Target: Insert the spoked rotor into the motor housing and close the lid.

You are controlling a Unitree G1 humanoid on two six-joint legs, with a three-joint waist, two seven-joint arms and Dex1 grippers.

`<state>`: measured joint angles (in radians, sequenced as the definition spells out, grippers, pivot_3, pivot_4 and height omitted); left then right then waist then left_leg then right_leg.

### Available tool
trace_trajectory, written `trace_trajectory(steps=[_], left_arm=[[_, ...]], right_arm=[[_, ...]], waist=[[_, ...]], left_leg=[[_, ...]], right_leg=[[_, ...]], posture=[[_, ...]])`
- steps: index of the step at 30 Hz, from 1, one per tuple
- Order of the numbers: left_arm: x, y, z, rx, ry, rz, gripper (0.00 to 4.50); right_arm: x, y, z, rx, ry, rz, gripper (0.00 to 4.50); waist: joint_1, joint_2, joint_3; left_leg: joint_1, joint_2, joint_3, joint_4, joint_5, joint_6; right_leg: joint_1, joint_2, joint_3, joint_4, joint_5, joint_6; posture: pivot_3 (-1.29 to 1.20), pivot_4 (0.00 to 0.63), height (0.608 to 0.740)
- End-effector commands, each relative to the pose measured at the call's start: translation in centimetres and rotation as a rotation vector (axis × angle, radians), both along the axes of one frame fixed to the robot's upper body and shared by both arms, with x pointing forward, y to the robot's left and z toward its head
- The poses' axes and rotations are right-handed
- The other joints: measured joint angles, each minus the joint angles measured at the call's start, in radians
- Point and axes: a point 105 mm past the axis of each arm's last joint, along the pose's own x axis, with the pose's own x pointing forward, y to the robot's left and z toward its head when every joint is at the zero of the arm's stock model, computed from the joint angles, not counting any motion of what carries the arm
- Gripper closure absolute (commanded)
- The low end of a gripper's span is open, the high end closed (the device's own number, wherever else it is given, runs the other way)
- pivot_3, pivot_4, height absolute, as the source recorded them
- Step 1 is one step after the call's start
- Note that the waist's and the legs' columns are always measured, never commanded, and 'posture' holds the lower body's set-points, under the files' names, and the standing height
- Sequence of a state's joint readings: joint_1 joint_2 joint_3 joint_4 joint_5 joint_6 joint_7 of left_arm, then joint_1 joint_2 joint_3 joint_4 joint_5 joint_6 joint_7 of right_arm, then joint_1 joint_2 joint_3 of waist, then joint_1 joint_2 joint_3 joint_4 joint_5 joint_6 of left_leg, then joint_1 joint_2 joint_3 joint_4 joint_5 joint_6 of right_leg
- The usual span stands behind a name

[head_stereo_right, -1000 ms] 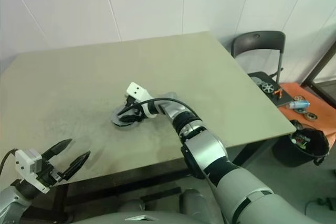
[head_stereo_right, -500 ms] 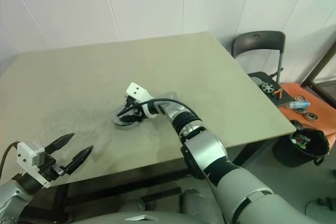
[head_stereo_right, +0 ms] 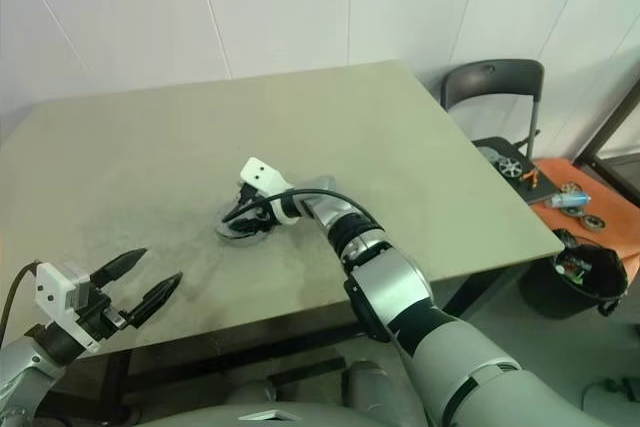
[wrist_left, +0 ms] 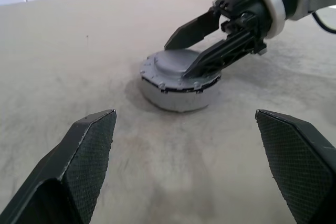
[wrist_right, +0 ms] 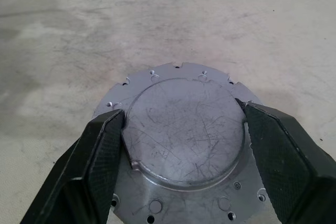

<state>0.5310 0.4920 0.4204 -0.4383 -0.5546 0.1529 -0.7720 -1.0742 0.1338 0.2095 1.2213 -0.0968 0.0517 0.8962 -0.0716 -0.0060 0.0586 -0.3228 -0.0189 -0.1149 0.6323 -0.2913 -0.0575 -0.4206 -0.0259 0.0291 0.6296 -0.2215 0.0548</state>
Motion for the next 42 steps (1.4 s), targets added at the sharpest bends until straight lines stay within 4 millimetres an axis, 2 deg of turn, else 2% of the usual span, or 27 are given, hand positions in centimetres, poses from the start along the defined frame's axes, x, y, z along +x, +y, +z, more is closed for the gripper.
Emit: trace_trajectory(steps=[1,29,42], left_arm=[[0.2,0.0,1.4,0.023,-0.041,-0.004,0.0],[0.3,-0.1,1.7,0.018,-0.04,-0.005,0.0],[0.2,0.1,1.3,0.018,-0.033,-0.001,0.0]], right_arm=[[-0.5,1.3,0.3,0.018,-0.013,0.018,1.26],[-0.6,1.0,0.6,0.008,-0.03,0.066,1.26],[-0.6,-0.3,-1.9,-0.101,-0.011,0.022,1.26]], waist=[[0.0,0.0,0.0],[-0.002,0.0,0.0],[-0.001,0.0,0.0]], left_leg=[[0.0,0.0,0.0,0.0,0.0,0.0],[0.0,0.0,0.0,0.0,0.0,0.0],[0.001,0.0,0.0,0.0,0.0,0.0]], right_leg=[[0.0,0.0,0.0,0.0,0.0,0.0],[0.0,0.0,0.0,0.0,0.0,0.0],[0.001,0.0,0.0,0.0,0.0,0.0]], posture=[[0.0,0.0,0.74],[0.0,0.0,0.74],[0.0,0.0,0.74]])
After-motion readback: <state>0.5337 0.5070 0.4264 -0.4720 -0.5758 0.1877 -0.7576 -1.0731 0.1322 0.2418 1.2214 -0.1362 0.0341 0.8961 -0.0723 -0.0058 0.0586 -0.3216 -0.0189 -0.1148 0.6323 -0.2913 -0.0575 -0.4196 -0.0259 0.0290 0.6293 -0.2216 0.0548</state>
